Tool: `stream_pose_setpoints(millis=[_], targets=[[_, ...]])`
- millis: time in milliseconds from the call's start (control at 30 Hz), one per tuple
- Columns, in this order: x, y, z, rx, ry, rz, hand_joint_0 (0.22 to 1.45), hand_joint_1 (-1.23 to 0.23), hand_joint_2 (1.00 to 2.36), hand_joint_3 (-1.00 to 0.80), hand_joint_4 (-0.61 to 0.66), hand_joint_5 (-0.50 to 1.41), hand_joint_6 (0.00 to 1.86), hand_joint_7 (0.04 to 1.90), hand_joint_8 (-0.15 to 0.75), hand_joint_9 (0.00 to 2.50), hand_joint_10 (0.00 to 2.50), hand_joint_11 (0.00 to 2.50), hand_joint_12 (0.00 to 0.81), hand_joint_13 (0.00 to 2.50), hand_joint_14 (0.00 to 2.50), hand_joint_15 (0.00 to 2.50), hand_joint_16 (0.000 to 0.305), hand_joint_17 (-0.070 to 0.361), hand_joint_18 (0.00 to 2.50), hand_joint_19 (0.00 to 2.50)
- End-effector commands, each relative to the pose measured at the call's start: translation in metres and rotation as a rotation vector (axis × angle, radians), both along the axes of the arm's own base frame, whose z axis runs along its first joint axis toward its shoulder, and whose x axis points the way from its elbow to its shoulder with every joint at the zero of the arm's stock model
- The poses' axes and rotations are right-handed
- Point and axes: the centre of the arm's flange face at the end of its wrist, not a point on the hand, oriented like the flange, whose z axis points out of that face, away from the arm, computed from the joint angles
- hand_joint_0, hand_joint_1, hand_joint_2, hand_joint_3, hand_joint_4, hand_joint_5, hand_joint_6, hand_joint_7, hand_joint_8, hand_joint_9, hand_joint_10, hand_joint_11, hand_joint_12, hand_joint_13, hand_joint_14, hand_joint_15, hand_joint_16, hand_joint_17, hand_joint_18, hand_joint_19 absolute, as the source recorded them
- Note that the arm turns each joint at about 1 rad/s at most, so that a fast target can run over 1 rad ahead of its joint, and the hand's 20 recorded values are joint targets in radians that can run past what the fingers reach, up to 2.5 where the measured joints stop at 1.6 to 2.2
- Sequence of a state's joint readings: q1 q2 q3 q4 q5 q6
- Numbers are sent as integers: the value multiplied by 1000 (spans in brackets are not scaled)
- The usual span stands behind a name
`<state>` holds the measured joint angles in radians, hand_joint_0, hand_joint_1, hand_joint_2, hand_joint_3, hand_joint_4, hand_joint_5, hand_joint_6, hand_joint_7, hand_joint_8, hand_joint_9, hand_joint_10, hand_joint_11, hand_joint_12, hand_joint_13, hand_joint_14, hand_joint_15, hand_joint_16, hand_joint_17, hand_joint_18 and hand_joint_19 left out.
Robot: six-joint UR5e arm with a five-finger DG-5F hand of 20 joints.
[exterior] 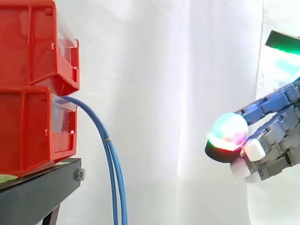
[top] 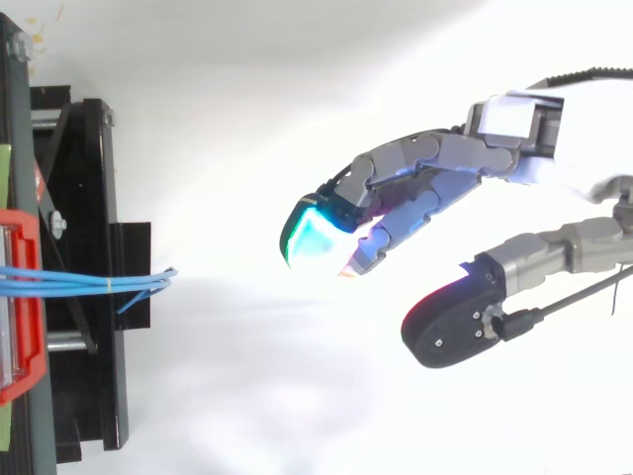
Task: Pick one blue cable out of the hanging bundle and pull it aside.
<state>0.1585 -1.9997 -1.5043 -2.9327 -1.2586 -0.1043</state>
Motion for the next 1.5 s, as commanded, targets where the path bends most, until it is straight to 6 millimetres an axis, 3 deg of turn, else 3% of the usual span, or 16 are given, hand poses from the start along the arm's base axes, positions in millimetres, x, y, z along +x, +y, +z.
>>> stream_pose_setpoints(millis=[0, 333, 600, 733, 833, 1000, 1267, 1467], targets=[[2, 1, -10, -2, 13, -7, 548, -556, 1003, -450, 268, -165, 502, 764, 314, 802, 7, 175, 344, 521, 7, 185, 39, 87, 270, 240], [24, 8, -56, 43, -15, -9, 549, -553, 1004, -447, 269, -163, 502, 767, 314, 809, 6, 183, 344, 532, 7, 194, 39, 87, 286, 250], [27, 10, -57, -13, -33, -50, 550, -552, 1003, -449, 273, -163, 502, 767, 317, 819, 6, 191, 348, 542, 7, 203, 39, 87, 291, 263], [37, 8, -103, -4, -14, -66, 549, -551, 1004, -450, 270, -163, 502, 766, 319, 820, 6, 193, 347, 545, 8, 207, 39, 87, 296, 262], [43, 10, -117, 21, -41, -70, 549, -551, 1004, -449, 273, -163, 502, 768, 318, 820, 6, 198, 348, 550, 8, 211, 39, 87, 299, 271], [49, 10, -123, 26, -66, -73, 550, -551, 1003, -449, 274, -161, 502, 770, 317, 821, 6, 199, 350, 556, 8, 216, 39, 87, 304, 277], [55, -5, -114, -6, -99, -127, 541, -556, 1002, -464, 272, -161, 502, 772, 311, 795, 6, 189, 351, 513, 8, 213, 42, 94, 302, 303], [68, -8, -118, -80, -138, -177, 469, -592, 1000, -500, 240, -172, 502, 756, 270, 501, 3, 60, 360, 97, 5, 109, 55, 123, 0, 212]])
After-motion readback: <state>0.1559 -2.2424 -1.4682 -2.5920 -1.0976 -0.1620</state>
